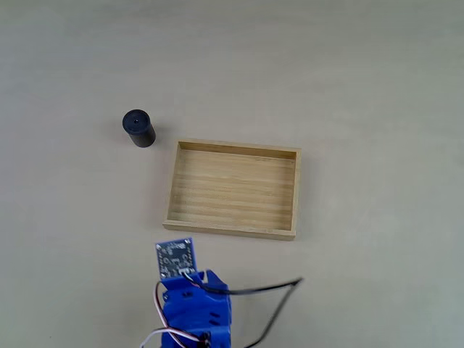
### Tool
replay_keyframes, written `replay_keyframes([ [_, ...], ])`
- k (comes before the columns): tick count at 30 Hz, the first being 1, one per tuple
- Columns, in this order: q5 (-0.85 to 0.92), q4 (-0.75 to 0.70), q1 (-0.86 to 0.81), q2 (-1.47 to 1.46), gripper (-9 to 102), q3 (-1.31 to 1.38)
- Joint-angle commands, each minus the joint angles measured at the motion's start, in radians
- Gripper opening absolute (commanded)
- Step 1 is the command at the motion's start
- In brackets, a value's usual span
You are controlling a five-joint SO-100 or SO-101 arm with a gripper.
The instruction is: Place the black cylinder in the wooden box then return to rest.
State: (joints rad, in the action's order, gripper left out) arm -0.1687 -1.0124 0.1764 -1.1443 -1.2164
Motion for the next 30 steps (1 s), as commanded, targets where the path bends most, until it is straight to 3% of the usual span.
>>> replay_keyframes([
  [1,0.029,0.06,0.048,0.127,0,0.236],
  [21,0.115,0.367,0.048,0.746,25,0.647],
  [30,0.118,0.451,0.063,0.963,28,0.824],
])
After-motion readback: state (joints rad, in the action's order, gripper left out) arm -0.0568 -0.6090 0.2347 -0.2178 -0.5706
